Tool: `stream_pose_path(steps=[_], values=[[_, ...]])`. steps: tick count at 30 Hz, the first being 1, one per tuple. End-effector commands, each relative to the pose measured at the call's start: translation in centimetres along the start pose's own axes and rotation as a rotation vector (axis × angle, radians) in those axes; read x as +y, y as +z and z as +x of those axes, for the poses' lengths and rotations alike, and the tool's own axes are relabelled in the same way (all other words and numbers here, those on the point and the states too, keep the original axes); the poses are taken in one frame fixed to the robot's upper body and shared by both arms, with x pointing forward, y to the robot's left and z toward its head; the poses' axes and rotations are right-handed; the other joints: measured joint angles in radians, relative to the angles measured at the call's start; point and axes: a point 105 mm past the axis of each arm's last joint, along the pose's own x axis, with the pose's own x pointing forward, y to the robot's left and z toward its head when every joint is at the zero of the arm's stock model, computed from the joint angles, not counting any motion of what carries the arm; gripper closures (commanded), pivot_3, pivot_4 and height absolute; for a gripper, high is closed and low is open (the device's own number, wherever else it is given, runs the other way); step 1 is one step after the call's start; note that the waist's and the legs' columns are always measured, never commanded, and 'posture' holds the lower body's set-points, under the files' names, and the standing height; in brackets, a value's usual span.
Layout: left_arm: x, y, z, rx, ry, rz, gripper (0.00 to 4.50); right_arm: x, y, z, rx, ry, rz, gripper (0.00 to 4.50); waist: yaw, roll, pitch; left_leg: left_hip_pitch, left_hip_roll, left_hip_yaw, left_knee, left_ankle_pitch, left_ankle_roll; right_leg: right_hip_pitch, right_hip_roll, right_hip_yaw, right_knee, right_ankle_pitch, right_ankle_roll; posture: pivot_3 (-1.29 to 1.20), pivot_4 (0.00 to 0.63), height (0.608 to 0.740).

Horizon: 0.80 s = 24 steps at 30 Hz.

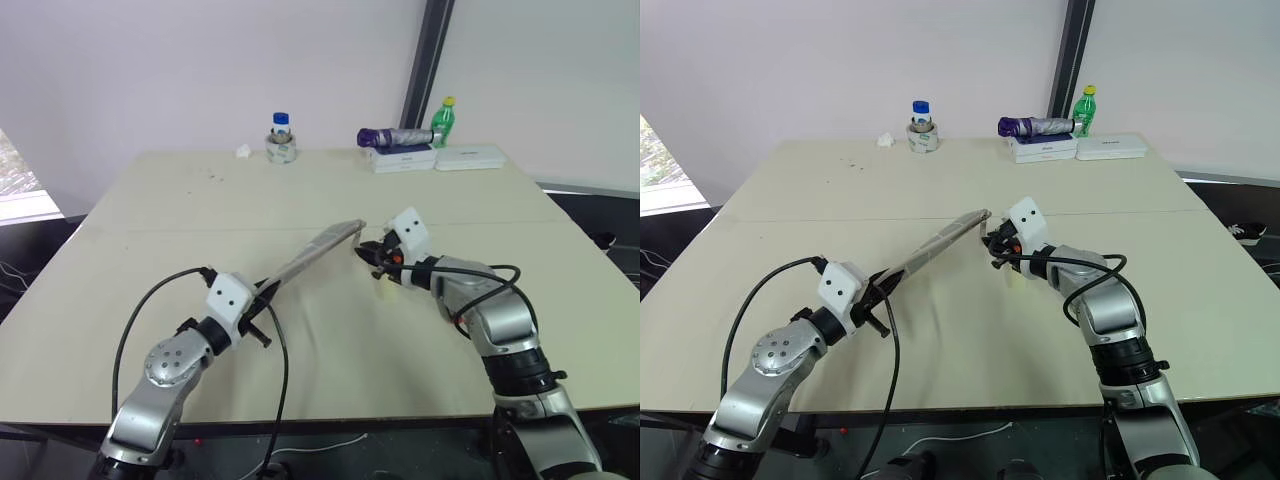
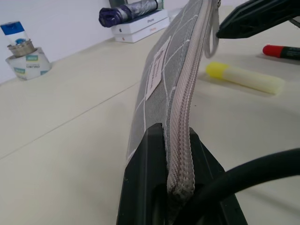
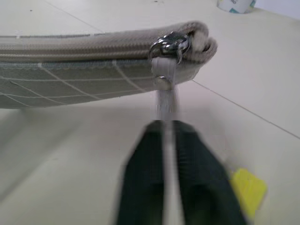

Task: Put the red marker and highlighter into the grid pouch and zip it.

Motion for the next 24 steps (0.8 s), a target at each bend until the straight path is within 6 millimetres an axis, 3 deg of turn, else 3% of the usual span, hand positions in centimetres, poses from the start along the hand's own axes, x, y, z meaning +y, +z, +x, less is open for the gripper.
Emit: stream_pose_path(steps=[1,8,13,15,18,20,22,24], values=[[-0.6,1.5,0.4,-0.044,-0.004,0.027,4.50,1.7,1.8,-0.1,-0.068,0.058,-0.028,4.48,0.000,0.000,0.000,0.000,0.000,0.000,0.000,0.000,0.000,0.000,0.000,0.000,0.000,0.000,0.000,0.00,0.150,0.740],[-1.9,1.4,1.5,-0.042,-0.001,0.001,4.50,5.9,2.6,0.4,-0.094,0.207,-0.053,4.48,0.000,0.000,0.000,0.000,0.000,0.000,0.000,0.000,0.000,0.000,0.000,0.000,0.000,0.000,0.000,0.00,0.150,0.740],[-1.9,1.3,2.4,-0.037,0.033,-0.027,4.50,11.7,2.6,0.2,-0.099,0.421,-0.078,4.48,0.000,0.000,0.000,0.000,0.000,0.000,0.000,0.000,0.000,0.000,0.000,0.000,0.000,0.000,0.000,0.00,0.150,0.740],[-1.8,1.3,2.7,-0.041,0.049,-0.041,4.50,12.7,2.3,0.0,-0.094,0.457,-0.090,4.48,0.001,0.000,0.000,0.000,0.000,0.000,0.000,0.000,0.000,0.000,0.000,0.000,0.000,0.000,0.000,0.00,0.150,0.740],[-1.8,1.6,2.9,-0.049,0.054,-0.048,4.50,12.5,2.2,0.0,-0.093,0.435,-0.120,4.48,0.002,0.000,0.000,0.000,0.000,-0.001,0.000,0.000,0.000,0.000,0.000,0.000,0.000,0.000,0.000,0.00,0.150,0.740],[-1.8,1.6,2.8,-0.051,0.055,-0.046,4.50,11.3,2.4,0.0,-0.088,0.399,-0.115,4.48,0.003,0.000,0.000,0.000,0.000,-0.001,0.001,0.000,0.000,0.000,0.000,0.000,0.000,0.000,0.000,0.00,0.150,0.740],[-1.7,1.6,2.8,-0.050,0.057,-0.044,4.50,10.3,2.4,-0.2,-0.075,0.382,-0.079,3.92,0.002,0.000,0.000,0.000,0.000,-0.001,0.000,0.000,0.000,0.000,0.000,0.000,0.000,0.000,0.000,0.00,0.150,0.740],[-1.6,1.6,2.7,-0.051,0.059,-0.043,4.50,8.8,2.0,-0.8,-0.054,0.338,-0.102,3.07,0.004,0.000,0.000,0.000,0.000,-0.001,0.000,0.000,0.000,0.000,0.000,0.000,0.000,0.000,0.000,0.00,0.150,0.740]])
